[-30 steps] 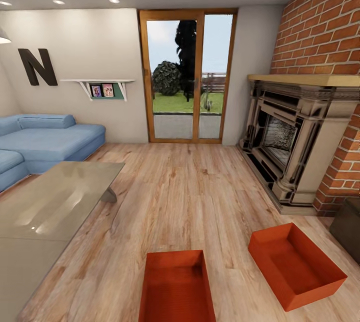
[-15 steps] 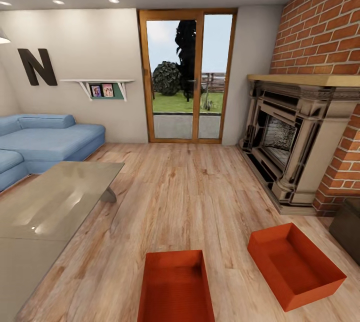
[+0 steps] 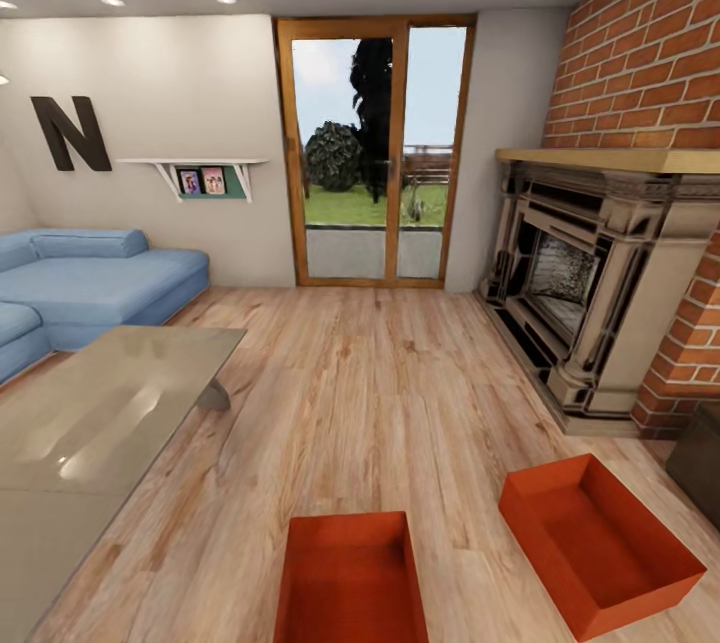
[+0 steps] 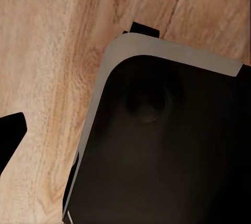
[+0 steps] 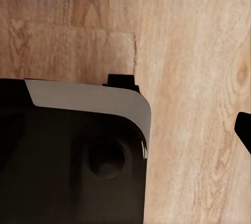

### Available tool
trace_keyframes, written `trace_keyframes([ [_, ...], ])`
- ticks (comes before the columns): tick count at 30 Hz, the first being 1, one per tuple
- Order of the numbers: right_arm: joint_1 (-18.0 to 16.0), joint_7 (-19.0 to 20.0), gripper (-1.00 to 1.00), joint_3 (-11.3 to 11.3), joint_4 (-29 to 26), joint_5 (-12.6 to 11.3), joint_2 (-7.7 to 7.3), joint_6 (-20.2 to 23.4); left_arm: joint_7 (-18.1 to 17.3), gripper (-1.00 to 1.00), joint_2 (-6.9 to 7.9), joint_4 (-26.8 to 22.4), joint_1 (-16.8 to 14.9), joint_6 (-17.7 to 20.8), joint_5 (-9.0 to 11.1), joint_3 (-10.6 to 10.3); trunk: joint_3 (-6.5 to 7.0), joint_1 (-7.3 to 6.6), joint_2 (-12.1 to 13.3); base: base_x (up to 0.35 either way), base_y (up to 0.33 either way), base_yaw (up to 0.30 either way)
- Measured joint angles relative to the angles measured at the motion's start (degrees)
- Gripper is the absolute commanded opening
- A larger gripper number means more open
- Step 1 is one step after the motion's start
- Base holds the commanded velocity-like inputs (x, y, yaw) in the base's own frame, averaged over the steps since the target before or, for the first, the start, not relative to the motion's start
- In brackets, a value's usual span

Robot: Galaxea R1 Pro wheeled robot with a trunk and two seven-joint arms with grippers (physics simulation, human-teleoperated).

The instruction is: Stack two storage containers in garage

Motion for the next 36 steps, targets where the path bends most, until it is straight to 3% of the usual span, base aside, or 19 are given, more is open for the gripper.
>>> trace_keyframes([
  [16, 0.0, 0.0, 1.00, 0.0, 0.0, 0.0, -0.11, 0.1, 0.0, 1.00, 0.00, 0.0, 0.0, 0.0, 0.0, 0.0, 0.00, 0.02, 0.0, 0.037, 0.000, 0.083],
  [36, -0.1, 0.0, 1.00, 0.4, 0.0, 0.7, -0.63, -0.2, 0.0, 1.00, -0.41, 0.6, -0.1, 0.1, 0.2, 0.2, 0.00, 0.02, 0.0, 0.000, 0.000, 0.006],
])
